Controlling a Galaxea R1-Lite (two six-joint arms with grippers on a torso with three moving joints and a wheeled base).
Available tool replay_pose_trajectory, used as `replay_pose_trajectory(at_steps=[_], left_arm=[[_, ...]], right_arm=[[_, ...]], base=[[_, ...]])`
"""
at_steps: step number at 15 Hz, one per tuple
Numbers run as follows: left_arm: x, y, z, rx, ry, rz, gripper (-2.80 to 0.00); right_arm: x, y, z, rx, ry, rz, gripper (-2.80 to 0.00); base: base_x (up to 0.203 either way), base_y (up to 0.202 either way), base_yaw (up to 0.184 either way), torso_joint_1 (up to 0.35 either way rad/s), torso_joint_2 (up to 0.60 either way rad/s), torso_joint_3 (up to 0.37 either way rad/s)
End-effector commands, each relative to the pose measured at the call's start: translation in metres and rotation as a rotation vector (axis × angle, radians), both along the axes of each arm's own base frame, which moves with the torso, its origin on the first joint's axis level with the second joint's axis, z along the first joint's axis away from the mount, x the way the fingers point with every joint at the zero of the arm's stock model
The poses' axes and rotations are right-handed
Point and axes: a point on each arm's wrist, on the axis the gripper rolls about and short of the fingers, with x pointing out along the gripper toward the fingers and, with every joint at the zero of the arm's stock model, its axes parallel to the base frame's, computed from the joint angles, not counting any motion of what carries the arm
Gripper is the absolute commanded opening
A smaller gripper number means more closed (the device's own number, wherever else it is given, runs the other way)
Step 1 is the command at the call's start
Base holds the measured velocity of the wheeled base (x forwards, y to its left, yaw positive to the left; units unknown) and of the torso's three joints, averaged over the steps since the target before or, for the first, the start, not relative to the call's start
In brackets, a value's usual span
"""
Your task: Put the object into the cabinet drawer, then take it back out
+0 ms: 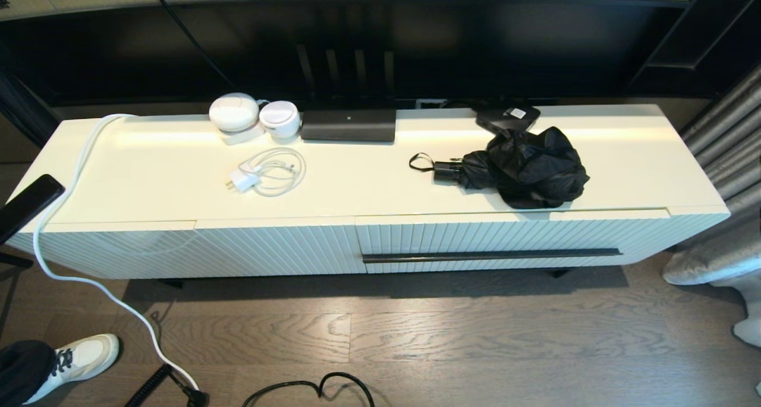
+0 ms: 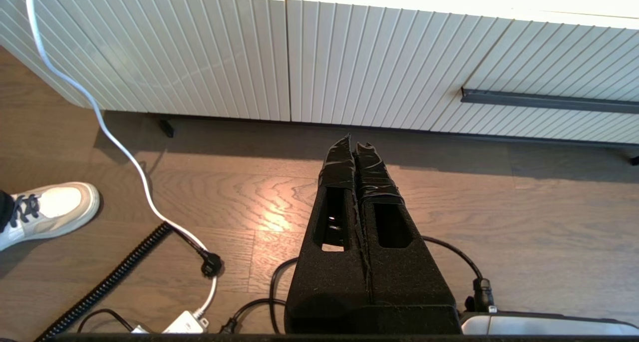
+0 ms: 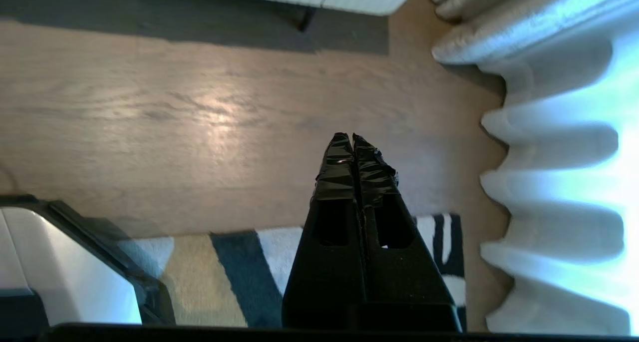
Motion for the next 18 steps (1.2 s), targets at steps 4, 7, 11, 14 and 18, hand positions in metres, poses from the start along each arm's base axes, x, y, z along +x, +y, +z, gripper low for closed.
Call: replay_pose_trajectory(at_steps=[4,7,11,14,18], left_arm=[[0.0,0.0,0.0,-0.002,0.0,0.002,-2.8],[0.0,0.0,0.0,-0.002,0.0,0.002,-2.8],[0.0,0.0,0.0,-0.002,0.0,0.0,-2.8],[0.0,0.0,0.0,-0.002,0.0,0.0,-2.8],[0.0,0.0,0.0,-0.002,0.0,0.0,-2.8]], right_arm=[[-0.018,0.0,-0.007,-0.02,-0.195,0.04,-2.8],[-0.018,0.002,-0.007,0.01,-0.196,0.113,-2.8],[-0.012,0.005,-0.014,0.025,-0.216,0.235,-2.8],[-0.012,0.005,-0.014,0.036,-0.218,0.234,-2.8],[-0.008,0.005,-0.014,0.089,-0.307,0.226,-2.8]], base=[[0.0,0.0,0.0,0.0,0.0,0.0],[0.0,0.0,0.0,0.0,0.0,0.0],[0.0,0.0,0.0,0.0,0.0,0.0],[0.0,0.0,0.0,0.0,0.0,0.0],[0.0,0.0,0.0,0.0,0.0,0.0]])
